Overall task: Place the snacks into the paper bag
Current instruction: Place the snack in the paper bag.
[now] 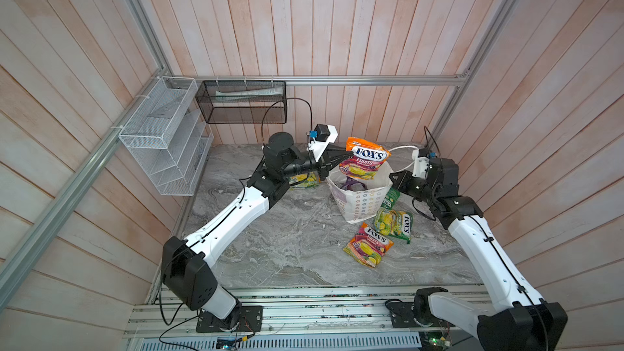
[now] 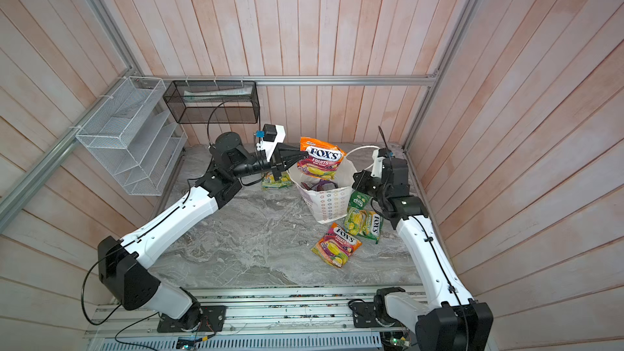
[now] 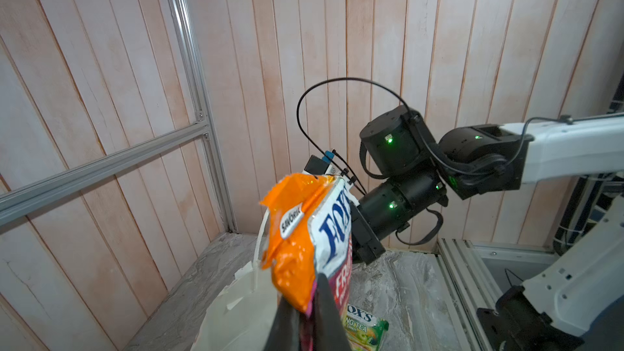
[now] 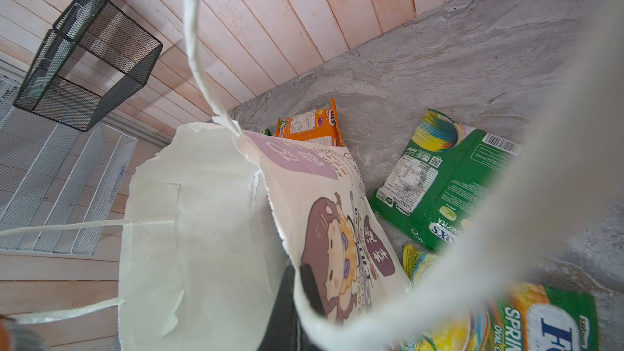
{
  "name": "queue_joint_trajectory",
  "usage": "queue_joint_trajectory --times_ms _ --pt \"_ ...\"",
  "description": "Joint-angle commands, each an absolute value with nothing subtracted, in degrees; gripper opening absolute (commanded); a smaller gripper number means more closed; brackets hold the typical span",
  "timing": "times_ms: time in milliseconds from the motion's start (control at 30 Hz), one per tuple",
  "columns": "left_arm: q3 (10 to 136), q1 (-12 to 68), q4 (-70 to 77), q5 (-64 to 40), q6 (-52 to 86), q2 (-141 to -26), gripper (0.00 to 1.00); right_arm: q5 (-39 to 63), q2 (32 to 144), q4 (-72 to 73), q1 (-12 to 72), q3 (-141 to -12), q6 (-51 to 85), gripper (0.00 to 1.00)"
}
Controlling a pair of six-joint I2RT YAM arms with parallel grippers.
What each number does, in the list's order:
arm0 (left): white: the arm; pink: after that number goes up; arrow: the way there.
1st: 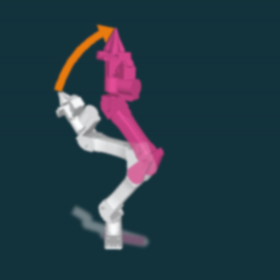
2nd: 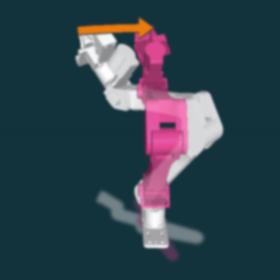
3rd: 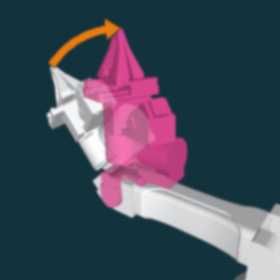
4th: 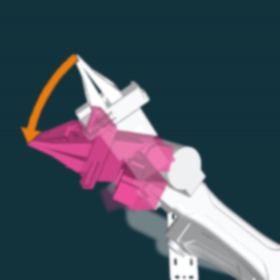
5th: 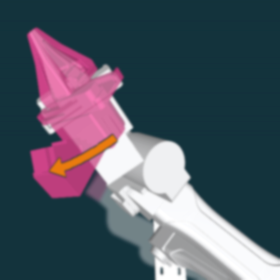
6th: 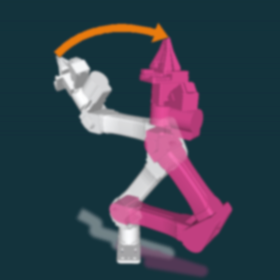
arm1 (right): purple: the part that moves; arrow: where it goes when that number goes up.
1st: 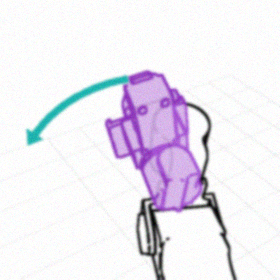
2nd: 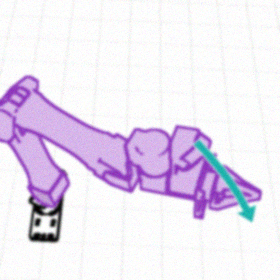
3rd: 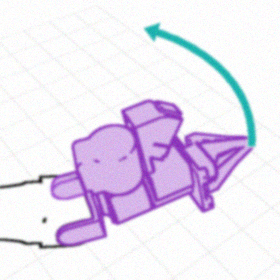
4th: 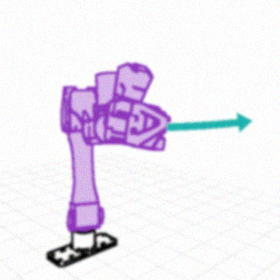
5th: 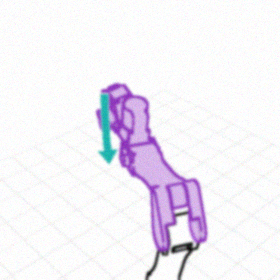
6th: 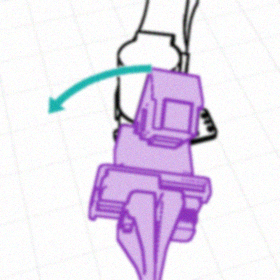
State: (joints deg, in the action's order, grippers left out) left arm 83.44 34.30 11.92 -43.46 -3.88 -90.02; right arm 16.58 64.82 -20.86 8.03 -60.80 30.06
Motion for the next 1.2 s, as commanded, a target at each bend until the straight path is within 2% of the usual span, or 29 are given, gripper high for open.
queue_joint_trajectory --times_ms 0,433,833,867,933,967,1033,1167 --pt "84.28 34.23 13.02 -43.72 -7.88 -92.14 0.0 16.52 64.53 -22.23 8.55 -62.5 30.76 0.0" --pt "89.18 35.11 6.67 -35.48 -12.82 -101.55 0.0 15.65 64.23 -22.78 9.57 -62.86 31.12 0.0" --pt "94.35 38.35 -0.6 -23.09 -19.47 -108.51 0.0 15.21 65.14 -22.6 11.0 -63.28 31.29 0.0" --pt "94.7 38.64 -0.62 -22.02 -19.19 -108.78 0.03 15.05 65.05 -22.58 11.04 -63.28 31.29 0.0" --pt "96.04 39.08 -1.37 -20.18 -18.47 -109.24 0.23 14.73 64.96 -22.5 11.0 -63.12 31.29 0.0" --pt "96.93 39.26 -2.09 -20.03 -18.08 -109.39 0.36 14.55 64.96 -22.5 11.01 -63.02 31.29 0.0" --pt "98.11 39.66 -3.05 -20.03 -17.22 -109.07 0.54 14.24 65.04 -22.71 11.03 -63.13 31.06 0.0" --pt "98.53 40.42 -2.73 -19.78 -15.87 -106.97 0.73 12.99 64.8 -22.69 11.01 -62.84 31.02 0.0"
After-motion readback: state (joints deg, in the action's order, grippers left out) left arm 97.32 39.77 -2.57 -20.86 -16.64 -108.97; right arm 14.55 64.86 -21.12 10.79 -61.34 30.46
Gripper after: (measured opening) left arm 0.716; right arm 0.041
